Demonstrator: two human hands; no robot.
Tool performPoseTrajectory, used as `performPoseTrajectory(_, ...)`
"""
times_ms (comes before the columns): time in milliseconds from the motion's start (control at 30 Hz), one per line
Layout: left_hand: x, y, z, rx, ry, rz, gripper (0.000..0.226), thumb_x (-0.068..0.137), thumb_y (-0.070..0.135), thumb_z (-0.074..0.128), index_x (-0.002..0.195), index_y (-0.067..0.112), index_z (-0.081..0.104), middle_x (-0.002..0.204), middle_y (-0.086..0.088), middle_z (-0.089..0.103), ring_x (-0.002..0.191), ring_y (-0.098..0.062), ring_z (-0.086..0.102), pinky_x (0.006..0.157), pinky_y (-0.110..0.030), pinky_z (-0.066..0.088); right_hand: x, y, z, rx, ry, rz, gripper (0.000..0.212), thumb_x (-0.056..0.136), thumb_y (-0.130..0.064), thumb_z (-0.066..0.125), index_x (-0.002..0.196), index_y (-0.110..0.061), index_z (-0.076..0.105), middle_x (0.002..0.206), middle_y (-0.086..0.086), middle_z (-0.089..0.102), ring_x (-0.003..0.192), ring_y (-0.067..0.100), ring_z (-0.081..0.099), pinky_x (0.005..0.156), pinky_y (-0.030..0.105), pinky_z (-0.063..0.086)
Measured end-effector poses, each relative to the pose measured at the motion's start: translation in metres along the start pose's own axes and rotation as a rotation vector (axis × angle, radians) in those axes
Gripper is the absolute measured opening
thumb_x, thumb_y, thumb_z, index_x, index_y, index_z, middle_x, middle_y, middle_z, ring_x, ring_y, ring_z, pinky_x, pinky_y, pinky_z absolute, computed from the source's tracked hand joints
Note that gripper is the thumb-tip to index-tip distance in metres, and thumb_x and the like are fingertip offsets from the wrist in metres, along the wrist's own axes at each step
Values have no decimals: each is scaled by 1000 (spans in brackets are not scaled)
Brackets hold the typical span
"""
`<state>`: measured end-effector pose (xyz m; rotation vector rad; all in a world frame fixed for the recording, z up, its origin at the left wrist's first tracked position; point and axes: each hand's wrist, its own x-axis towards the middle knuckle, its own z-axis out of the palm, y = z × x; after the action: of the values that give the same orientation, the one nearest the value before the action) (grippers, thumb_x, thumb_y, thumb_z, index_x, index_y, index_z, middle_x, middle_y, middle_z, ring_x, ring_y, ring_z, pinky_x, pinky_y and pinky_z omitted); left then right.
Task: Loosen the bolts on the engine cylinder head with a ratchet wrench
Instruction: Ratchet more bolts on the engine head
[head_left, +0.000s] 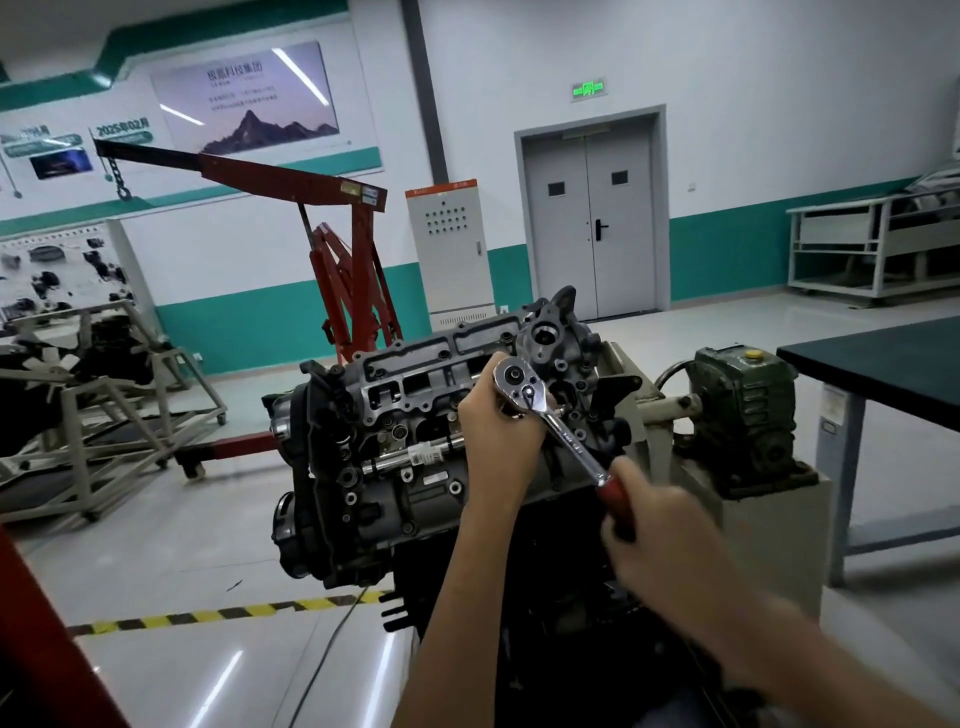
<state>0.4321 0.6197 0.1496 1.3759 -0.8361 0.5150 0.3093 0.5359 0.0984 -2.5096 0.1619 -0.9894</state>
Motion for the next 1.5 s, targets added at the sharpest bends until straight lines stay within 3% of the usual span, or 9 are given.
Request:
performPoseTrajectory(100,-3,4,8,-45,48,0,27,77,-13,61,67,2,41,62,0,39,57,-5,32,54,-18,32,-21,-36,38,257,9,171,33,78,-14,62,108,-12,46,66,-11,48,53,1,47,50,9,40)
performPoseTrajectory(233,4,4,7,-110,-12,-85,42,80,-18,55,61,15,36,56,15,32,54,-1,26,53,-18,27,-22,-38,41,322,-50,195,32,78,-12,62,105,-14,45,64,-12,51,54,3,52,53,13,45)
performPoseTrajectory(567,12,5,-7,-37,-146,-40,54,74,-12,63,51,32,42,49,16,43,51,-1,32,52,-18,29,51,34,-64,-373,-71,-178,22,80,-17,62,99,-18,52,62,-13,44,53,10,48,56,26,47)
performPoseTrajectory(700,4,4,-8,56,-134,32,34,73,-5,60,64,24,45,56,16,45,54,-1,37,53,-16,31,15,19,-23,-70,-87,-38,28,78,-9,62,104,-12,51,64,-3,55,56,17,58,54,27,50)
performPoseTrajectory(800,-3,7,-3,51,-96,32,21,75,-11,61,77,5,49,64,7,46,57,-1,40,56,-11,36,-14,-13,22,144,52,138,31,77,-10,64,102,-18,48,61,-9,51,52,6,50,48,8,36)
performPoseTrajectory(967,4,10,-2,-47,-66,-64,39,81,-16,57,65,14,38,60,6,34,54,0,29,55,-14,32,-22,-43,49,299,-14,213,33,79,-16,60,107,-16,43,66,-8,47,58,11,49,55,17,38)
performPoseTrajectory(1067,8,7,-3,-62,-71,-119,40,82,-17,53,64,15,40,60,7,35,63,-13,36,65,-30,37,-12,-16,17,161,-95,126,32,77,-12,62,103,-20,44,61,-12,47,50,0,47,51,9,39)
performPoseTrajectory(1300,13,3,-7,-30,-124,-73,50,78,-17,57,54,22,37,49,15,38,52,-4,29,53,-25,27,51,31,-60,-381,-74,-153,28,79,-16,63,105,-17,52,67,-8,53,59,17,58,61,36,52)
performPoseTrajectory(1500,1,1,0,40,-28,51,35,79,-12,61,67,18,47,59,13,46,55,-2,38,53,-15,32,-4,0,6,54,-22,72,33,77,-9,62,107,-15,48,60,-6,52,54,17,57,52,21,44)
